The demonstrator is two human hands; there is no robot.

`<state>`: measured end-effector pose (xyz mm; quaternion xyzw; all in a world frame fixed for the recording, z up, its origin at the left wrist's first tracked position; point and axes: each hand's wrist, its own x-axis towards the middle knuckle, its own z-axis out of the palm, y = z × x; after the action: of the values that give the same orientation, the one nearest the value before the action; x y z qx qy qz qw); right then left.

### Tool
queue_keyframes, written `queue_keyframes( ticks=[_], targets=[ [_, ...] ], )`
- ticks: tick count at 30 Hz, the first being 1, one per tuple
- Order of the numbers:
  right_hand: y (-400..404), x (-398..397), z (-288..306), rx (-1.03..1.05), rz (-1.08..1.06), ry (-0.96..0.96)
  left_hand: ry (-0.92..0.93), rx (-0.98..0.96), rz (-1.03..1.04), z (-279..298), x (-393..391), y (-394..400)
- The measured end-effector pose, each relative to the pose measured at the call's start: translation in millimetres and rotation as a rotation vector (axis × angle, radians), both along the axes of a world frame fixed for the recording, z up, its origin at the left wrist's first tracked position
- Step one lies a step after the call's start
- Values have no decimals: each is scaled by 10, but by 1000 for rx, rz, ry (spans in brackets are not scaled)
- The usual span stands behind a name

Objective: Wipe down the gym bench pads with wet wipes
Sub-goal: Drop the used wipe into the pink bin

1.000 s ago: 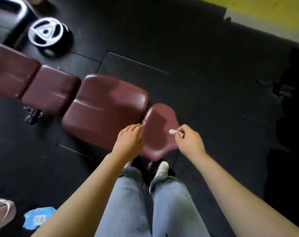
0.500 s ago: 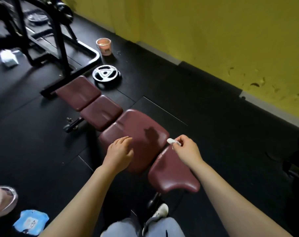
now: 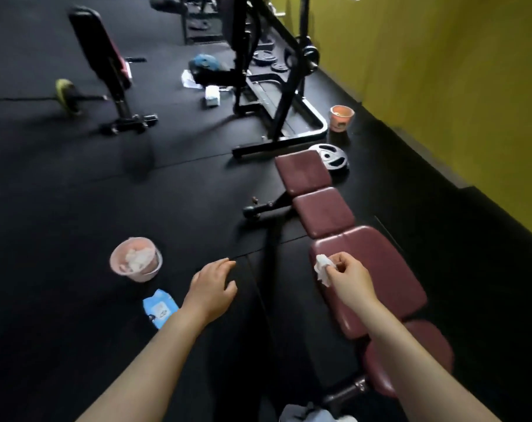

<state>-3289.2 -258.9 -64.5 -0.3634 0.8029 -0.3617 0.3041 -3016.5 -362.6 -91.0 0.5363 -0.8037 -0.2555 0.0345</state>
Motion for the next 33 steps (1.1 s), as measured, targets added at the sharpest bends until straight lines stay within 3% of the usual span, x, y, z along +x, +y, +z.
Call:
queue_keyframes(
  ticks=[5,10,15,24,33],
  targets=[
    [-617,1119,-67,1,167,-38,-17,33,220,27,1324,-132],
    [-1162,1893,-142,57,346,-43,-19,32,413,52,2143,-259],
    [-1808,2347,-266,54,525,-22,-14,72,541,-104,2483,-454],
    [-3153,2892,-521,238,784,59,-9,135,748,-360,2767,-1098],
    [-4503,3870,-603,310,963,178,47,154,823,-461,3215,-1961]
  ],
)
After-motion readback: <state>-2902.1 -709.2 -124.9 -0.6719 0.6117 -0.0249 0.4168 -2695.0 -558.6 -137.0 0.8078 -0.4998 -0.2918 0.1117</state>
